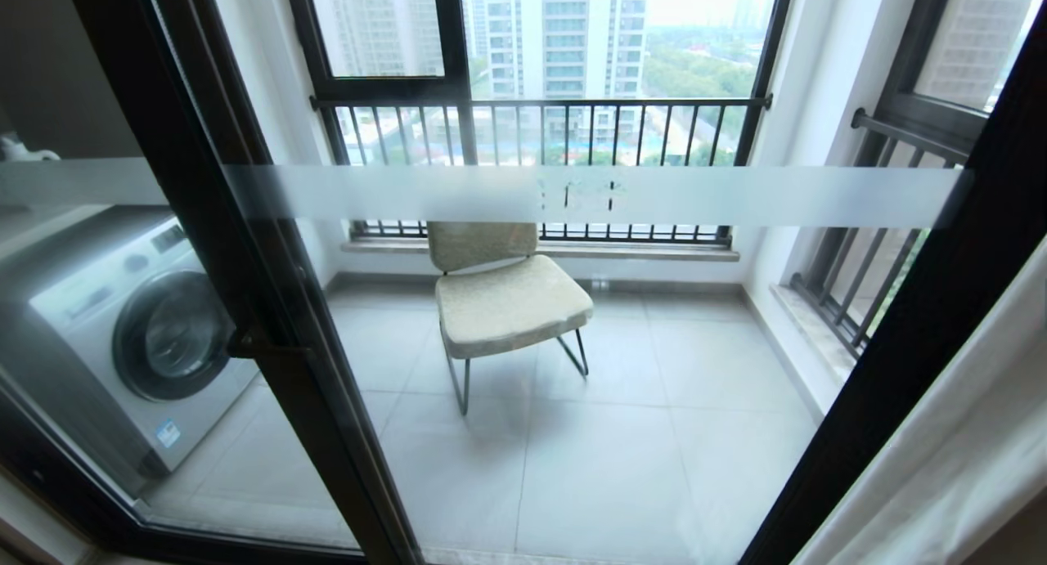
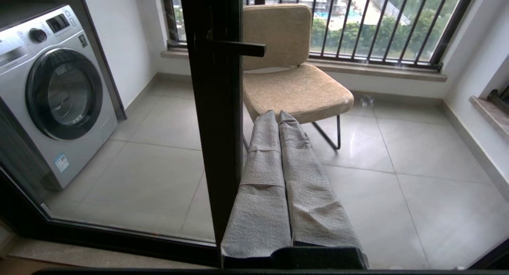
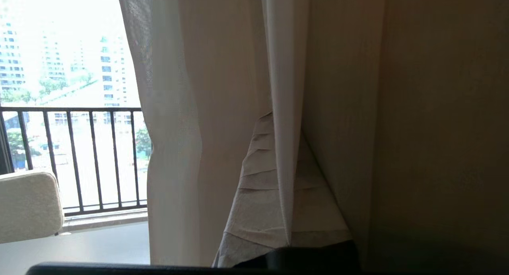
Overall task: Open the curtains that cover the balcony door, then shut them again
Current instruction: Pull the inner curtains open on both sides
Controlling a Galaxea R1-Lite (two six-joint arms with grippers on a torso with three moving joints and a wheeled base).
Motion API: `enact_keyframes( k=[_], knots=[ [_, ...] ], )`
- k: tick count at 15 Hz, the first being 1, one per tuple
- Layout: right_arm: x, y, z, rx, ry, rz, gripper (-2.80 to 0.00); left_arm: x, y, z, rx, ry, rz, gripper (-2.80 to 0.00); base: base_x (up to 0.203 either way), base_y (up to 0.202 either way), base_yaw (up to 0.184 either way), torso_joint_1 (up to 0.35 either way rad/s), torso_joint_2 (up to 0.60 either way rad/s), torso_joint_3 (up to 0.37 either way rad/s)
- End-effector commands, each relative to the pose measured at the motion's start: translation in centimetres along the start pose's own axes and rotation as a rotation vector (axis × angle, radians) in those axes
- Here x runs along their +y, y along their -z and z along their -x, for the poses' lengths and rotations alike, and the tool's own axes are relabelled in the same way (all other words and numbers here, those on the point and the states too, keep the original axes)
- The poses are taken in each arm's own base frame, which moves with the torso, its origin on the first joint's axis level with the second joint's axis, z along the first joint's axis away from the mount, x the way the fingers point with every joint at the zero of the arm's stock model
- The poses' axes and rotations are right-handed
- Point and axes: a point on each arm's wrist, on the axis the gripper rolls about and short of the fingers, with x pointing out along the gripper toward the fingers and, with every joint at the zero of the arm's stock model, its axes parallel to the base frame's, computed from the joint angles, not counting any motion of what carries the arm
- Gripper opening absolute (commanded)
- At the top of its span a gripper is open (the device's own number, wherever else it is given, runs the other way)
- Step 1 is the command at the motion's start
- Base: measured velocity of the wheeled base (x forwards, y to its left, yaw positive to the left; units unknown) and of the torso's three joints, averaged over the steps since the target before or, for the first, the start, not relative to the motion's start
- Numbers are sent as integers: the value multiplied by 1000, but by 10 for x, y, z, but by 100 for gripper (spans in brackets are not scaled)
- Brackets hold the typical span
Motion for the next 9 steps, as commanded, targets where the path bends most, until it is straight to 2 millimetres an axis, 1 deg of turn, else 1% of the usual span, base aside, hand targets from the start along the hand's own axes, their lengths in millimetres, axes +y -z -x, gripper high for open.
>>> enact_keyframes(
  k=[1,7,8,9],
  knots=[
    [0,0,0,-5,1,2,-280,0,0,0,-1,-1,1,-280,0,-192,0,5,0,0],
    [0,0,0,-4,1,0,-280,0,0,0,-3,-1,-1,-280,0,-182,1,2,4,3],
    [0,-1,1,-6,1,0,-280,0,0,0,-2,-1,-1,-280,0,-95,-1,1,7,2],
    [0,-1,2,-6,0,-2,-280,0,0,0,-3,-1,-1,-280,0,0,0,0,0,0]
  ],
)
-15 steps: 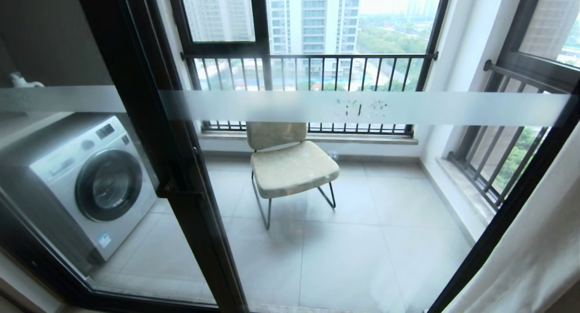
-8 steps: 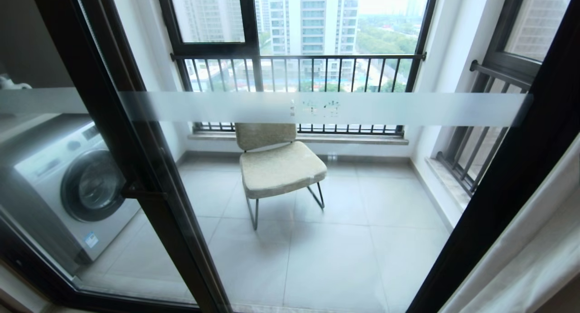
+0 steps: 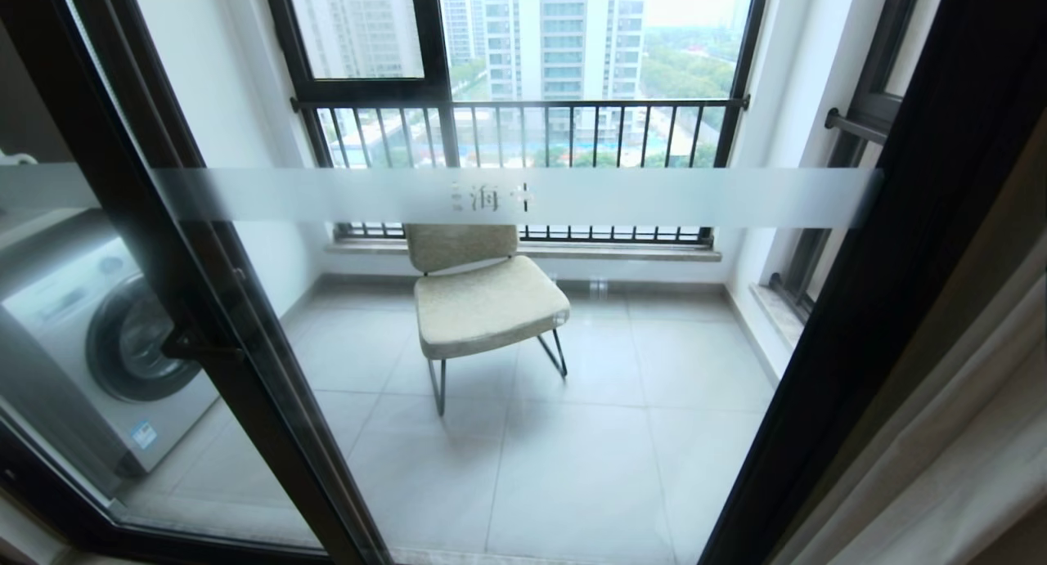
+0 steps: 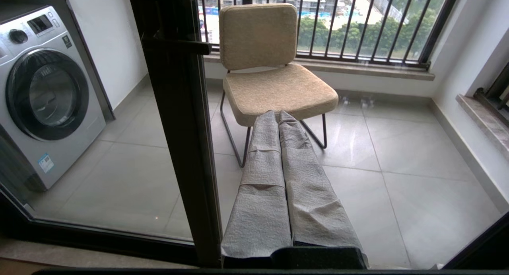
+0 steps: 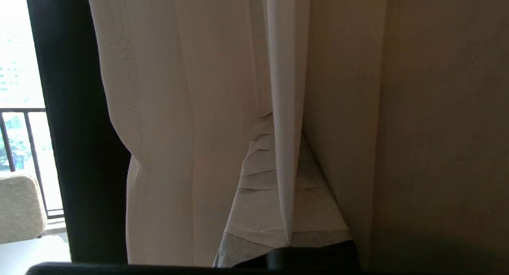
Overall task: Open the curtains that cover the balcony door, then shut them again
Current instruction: Pull the inner curtains open on both sides
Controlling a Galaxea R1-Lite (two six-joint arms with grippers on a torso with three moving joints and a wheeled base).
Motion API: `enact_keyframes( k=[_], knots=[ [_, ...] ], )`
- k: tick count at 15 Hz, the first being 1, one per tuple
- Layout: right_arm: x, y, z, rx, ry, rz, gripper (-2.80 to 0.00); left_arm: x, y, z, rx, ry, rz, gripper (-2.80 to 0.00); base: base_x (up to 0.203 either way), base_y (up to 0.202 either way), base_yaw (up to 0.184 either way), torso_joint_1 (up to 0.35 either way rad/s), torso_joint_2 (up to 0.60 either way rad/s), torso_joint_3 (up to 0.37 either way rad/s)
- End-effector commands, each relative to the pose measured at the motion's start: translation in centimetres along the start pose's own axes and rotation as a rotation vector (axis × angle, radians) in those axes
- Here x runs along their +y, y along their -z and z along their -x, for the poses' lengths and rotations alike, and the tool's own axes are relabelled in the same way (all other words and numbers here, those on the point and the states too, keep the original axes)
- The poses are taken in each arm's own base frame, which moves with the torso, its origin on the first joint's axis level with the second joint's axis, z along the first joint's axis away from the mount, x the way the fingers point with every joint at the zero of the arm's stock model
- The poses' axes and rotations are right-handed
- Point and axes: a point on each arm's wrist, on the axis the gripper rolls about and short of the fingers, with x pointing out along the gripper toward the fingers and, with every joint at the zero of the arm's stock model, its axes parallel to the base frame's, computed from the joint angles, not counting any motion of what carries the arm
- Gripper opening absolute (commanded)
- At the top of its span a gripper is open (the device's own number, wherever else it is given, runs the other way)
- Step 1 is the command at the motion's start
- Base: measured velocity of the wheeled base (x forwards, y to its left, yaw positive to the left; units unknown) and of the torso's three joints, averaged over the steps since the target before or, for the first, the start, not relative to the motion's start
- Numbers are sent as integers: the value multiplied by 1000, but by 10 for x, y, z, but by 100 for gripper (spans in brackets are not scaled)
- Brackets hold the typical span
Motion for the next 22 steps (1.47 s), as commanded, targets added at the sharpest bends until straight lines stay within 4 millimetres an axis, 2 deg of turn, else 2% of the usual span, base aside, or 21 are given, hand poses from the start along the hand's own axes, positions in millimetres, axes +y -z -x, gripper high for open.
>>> enact_keyframes(
  k=[1,9,12,18,22],
  knots=[
    [0,-2,1,-10,-2,-2,-280,0,0,0,-1,-2,1,-280,0,0,0,0,0,0],
    [0,-5,-1,-21,-2,-3,-280,0,0,0,-1,-2,1,-280,0,0,0,0,0,0],
    [-11,-10,-5,-34,51,7,-280,0,0,0,-2,-2,1,-280,0,0,0,0,0,0],
    [-23,-16,2,-36,119,39,-280,0,0,0,-1,-2,1,-280,0,0,0,0,0,0],
    [-39,-20,1,-37,197,77,-280,0,0,0,0,-2,1,-280,0,0,0,0,0,0]
  ],
)
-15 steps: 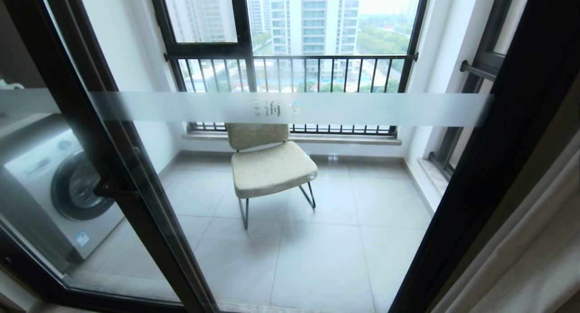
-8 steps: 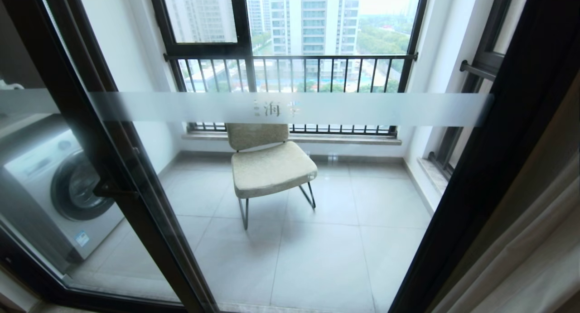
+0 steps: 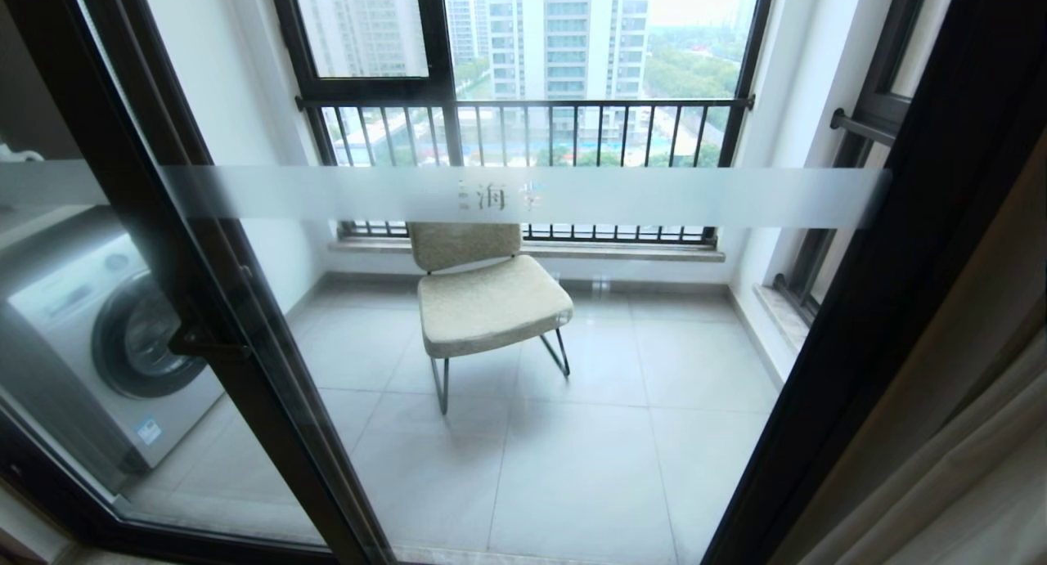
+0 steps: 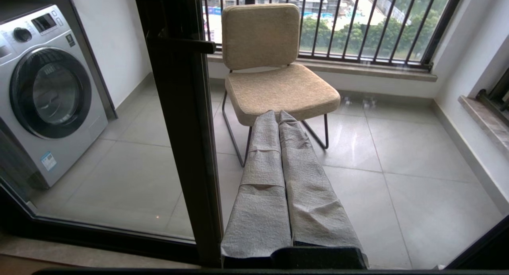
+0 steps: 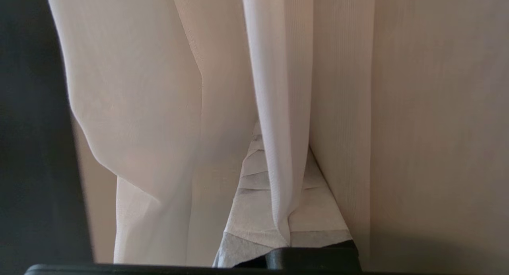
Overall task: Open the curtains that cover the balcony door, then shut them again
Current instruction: Pull the inner curtains open on both sides
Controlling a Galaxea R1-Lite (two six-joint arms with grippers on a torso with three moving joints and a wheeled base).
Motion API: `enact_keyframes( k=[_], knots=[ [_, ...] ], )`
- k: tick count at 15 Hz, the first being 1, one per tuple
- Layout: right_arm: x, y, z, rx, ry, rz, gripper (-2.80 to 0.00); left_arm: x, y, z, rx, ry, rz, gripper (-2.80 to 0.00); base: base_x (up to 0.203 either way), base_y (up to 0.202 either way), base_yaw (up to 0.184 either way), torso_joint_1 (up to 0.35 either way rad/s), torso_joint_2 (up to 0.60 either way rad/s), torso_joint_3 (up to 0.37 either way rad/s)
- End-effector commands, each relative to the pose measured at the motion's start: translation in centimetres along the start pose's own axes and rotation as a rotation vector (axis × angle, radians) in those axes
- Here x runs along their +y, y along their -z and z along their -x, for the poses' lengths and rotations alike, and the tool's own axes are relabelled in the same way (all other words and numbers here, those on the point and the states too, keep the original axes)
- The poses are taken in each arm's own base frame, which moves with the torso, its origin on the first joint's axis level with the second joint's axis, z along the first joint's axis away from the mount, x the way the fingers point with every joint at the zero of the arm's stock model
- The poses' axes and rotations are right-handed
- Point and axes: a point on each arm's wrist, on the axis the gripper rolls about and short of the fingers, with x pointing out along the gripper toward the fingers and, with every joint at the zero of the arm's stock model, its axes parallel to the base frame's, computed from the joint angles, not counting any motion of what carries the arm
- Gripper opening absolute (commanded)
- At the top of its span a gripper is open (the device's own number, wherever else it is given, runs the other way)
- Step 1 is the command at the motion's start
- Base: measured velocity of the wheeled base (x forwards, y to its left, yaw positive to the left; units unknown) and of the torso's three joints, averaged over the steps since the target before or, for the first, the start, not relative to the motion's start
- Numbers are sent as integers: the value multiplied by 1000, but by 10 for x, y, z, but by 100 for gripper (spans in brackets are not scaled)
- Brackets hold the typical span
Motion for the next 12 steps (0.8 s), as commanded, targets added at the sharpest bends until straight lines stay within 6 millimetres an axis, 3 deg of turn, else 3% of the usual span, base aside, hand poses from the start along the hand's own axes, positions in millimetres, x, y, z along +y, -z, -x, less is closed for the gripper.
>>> enact_keyframes(
  k=[1,6,12],
  knots=[
    [-7,-2,-6,-9,34,12,-280,0,0,0,-2,-1,1,-280,0,0,0,0,0,0],
    [-34,2,-32,-7,126,29,-280,0,0,0,0,-1,1,-280,0,0,0,0,0,0],
    [-87,20,-63,18,222,62,-280,0,0,0,-2,-1,1,-280,0,0,0,0,0,0]
  ],
)
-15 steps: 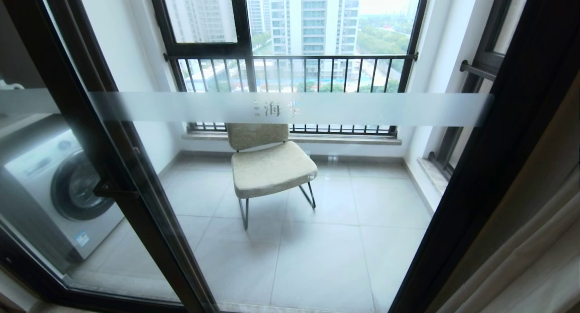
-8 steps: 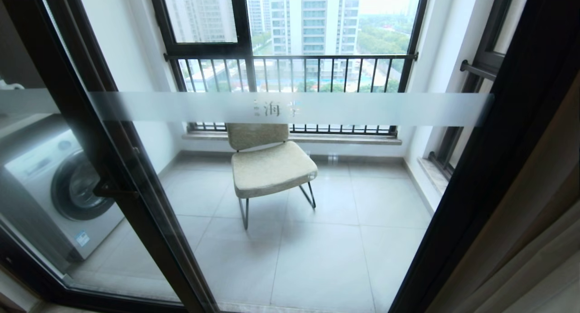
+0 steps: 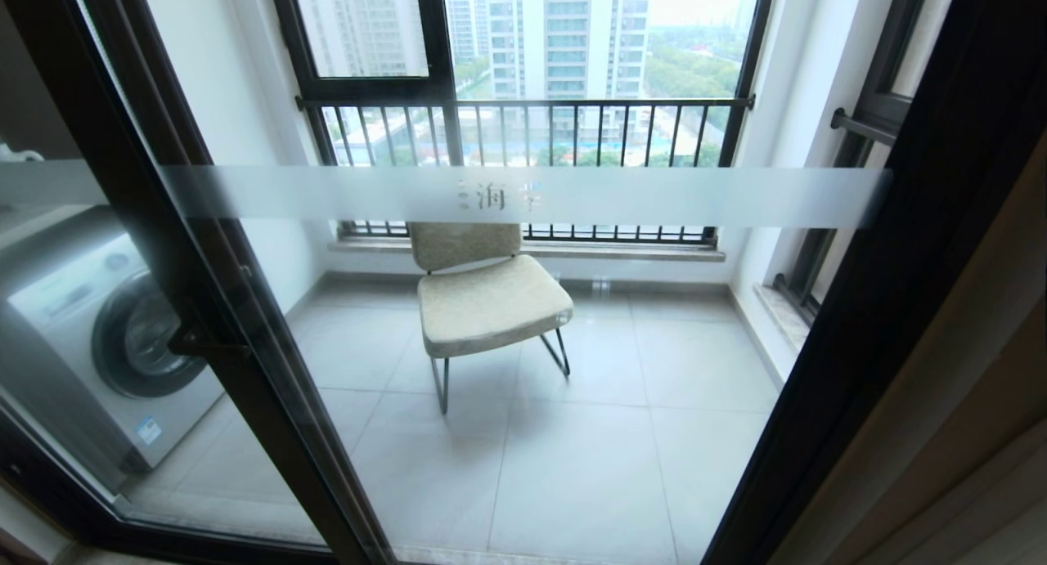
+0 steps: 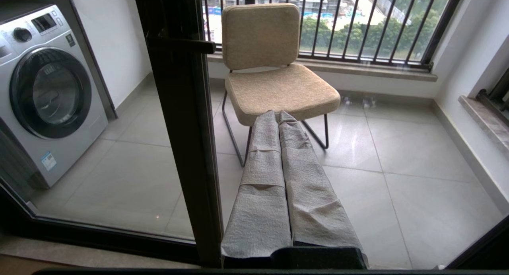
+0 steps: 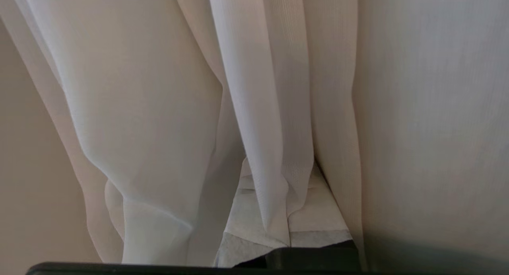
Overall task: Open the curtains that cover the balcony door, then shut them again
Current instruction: Pull the inner curtains open on both sides
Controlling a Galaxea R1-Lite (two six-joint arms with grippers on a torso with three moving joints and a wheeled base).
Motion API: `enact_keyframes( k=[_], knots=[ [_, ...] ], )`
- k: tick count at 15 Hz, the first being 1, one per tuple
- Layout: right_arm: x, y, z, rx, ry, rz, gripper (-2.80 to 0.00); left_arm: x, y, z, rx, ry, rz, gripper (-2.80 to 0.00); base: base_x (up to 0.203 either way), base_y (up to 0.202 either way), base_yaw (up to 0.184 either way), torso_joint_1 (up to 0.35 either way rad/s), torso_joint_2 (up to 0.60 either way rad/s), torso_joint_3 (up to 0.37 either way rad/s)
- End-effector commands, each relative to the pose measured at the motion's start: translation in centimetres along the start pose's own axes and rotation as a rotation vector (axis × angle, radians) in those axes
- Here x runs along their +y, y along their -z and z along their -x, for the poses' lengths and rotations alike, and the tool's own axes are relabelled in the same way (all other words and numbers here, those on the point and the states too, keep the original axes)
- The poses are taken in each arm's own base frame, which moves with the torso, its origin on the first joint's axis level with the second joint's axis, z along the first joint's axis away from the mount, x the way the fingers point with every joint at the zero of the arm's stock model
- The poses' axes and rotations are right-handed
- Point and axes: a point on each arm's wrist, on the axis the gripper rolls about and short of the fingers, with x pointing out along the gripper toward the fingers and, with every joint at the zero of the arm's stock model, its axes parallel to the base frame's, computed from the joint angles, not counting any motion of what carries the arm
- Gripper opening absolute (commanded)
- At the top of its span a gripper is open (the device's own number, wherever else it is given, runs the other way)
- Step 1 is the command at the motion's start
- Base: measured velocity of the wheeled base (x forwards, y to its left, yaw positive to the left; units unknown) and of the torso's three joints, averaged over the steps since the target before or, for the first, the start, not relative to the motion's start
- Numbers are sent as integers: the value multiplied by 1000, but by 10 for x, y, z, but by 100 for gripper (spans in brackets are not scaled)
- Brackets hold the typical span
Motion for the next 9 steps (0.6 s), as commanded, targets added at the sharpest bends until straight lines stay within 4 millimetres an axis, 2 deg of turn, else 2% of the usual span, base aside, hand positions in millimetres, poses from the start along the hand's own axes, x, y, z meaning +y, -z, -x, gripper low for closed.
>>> enact_keyframes(
  k=[1,6,9],
  knots=[
    [-16,17,-17,34,38,9,-280,0,0,0,-2,-1,1,-280,0,0,0,0,0,0],
    [-51,36,-39,33,105,47,-280,0,0,0,-2,-1,1,-280,0,0,0,0,0,0],
    [-58,38,-42,22,99,60,-280,0,0,0,-2,-1,1,-280,0,0,0,0,0,0]
  ],
)
